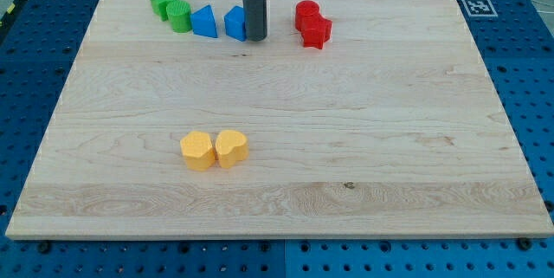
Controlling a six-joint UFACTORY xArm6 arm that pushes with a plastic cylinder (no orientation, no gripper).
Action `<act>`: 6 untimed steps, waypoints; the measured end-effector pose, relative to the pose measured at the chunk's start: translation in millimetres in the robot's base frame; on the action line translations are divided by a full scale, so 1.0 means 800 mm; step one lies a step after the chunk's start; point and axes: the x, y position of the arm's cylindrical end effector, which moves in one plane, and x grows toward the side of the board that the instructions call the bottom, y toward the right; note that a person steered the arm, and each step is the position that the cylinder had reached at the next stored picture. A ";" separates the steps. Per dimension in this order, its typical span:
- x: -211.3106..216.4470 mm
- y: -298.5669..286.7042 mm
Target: Move your arm parallel to the left of the red star
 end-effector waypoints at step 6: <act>0.011 0.008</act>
